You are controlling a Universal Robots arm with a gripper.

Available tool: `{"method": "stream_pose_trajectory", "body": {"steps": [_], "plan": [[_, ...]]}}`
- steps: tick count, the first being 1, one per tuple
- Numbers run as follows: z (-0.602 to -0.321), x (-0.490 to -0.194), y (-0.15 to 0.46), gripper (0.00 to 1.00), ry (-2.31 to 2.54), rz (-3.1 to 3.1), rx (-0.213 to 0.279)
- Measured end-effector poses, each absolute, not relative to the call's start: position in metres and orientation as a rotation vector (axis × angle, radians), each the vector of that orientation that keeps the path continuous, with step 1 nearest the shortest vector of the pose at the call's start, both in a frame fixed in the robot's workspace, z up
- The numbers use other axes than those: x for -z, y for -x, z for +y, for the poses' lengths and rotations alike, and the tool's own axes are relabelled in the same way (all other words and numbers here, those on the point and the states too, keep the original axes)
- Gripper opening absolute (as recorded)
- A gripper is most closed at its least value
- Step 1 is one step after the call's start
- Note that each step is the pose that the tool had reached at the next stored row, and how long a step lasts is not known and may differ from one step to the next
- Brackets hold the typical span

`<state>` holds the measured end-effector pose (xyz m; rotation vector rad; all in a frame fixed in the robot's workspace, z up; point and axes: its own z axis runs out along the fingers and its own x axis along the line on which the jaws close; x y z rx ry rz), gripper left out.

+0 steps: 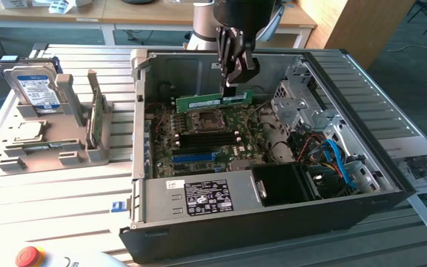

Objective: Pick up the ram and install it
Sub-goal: 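Pick up the ram and move it above insertion slot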

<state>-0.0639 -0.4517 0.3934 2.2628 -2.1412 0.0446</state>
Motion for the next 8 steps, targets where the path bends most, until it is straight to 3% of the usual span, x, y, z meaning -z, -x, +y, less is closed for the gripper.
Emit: {"method": "stream_pose_trajectory", "body": {"steps": [8], "plan": [[-0.4518,-0.3928,0.0626,0.12,-2.240,-2.166,-0.043]]}}
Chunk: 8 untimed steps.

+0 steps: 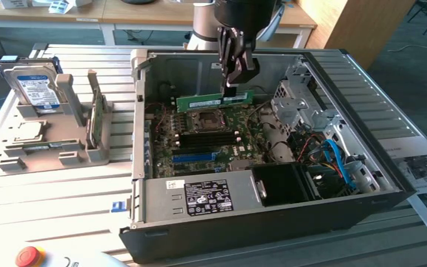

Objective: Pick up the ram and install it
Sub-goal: 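Pick up the ram and move it above insertion slot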

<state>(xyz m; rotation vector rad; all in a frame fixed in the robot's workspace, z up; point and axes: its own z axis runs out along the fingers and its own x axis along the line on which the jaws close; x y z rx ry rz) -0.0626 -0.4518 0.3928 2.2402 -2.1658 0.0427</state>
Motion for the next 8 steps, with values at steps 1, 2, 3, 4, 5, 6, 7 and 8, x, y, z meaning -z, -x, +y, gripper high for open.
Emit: {"method": "stream_pose_trajectory", "body": {"steps": [1,2,3,4,5,6,7,8], "plan": [[-0.4518,-0.3928,0.0626,0.12,-2.233,-2.173,-0.043],[-0.4519,-0.3927,0.0626,0.12,-2.232,-2.174,-0.042],[-0.4519,-0.3927,0.0626,0.12,-2.232,-2.174,-0.042],[-0.4522,-0.3925,0.0623,0.12,-2.230,-2.174,-0.039],[-0.4525,-0.3927,0.0621,0.12,-2.226,-2.171,-0.031],[-0.4527,-0.3927,0.0617,0.12,-2.222,-2.169,-0.025],[-0.4531,-0.3926,0.0614,0.12,-2.219,-2.167,-0.019],[-0.4533,-0.3924,0.0610,0.12,-2.215,-2.165,-0.012]]}}
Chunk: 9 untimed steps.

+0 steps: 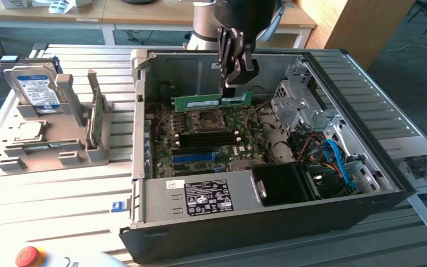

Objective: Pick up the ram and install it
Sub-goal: 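Pick up the ram and move it above insertion slot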

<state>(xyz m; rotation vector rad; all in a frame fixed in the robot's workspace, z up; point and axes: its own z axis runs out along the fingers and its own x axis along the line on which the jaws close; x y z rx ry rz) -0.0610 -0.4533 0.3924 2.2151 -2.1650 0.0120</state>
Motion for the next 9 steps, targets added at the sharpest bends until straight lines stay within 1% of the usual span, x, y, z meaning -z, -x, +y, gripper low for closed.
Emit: {"method": "stream_pose_trajectory", "body": {"steps": [2,9], "plan": [[-0.4536,-0.3924,0.0597,0.12,-2.211,-2.162,-0.004],[-0.4535,-0.3911,0.0576,0.12,-2.211,-2.162,-0.004]]}}
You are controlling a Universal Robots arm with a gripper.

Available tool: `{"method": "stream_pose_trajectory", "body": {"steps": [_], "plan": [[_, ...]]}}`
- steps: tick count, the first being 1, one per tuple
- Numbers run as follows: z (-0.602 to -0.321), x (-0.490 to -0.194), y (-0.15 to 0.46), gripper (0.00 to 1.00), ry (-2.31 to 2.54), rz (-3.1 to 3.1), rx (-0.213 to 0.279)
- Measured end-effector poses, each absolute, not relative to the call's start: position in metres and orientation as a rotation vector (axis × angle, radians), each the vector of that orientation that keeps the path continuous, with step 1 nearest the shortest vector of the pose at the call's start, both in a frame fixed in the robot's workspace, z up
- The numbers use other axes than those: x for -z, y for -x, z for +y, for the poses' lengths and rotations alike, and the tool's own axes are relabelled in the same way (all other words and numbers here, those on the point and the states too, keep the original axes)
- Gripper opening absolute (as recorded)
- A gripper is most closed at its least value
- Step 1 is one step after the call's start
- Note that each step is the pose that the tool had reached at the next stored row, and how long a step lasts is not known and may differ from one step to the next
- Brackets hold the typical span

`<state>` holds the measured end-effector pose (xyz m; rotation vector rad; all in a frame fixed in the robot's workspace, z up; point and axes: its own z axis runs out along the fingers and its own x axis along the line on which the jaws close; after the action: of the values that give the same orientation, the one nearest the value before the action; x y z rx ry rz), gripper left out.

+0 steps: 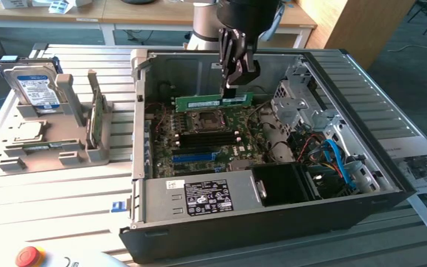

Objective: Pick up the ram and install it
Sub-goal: 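Pick up the ram and move it above insertion slot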

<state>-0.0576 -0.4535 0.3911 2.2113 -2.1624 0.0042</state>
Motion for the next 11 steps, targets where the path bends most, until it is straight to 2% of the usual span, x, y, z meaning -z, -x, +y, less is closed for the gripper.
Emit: {"method": "stream_pose_trajectory", "body": {"steps": [11], "plan": [[-0.4506,-0.3876,0.0550,0.12,-2.211,-2.162,-0.004]]}}
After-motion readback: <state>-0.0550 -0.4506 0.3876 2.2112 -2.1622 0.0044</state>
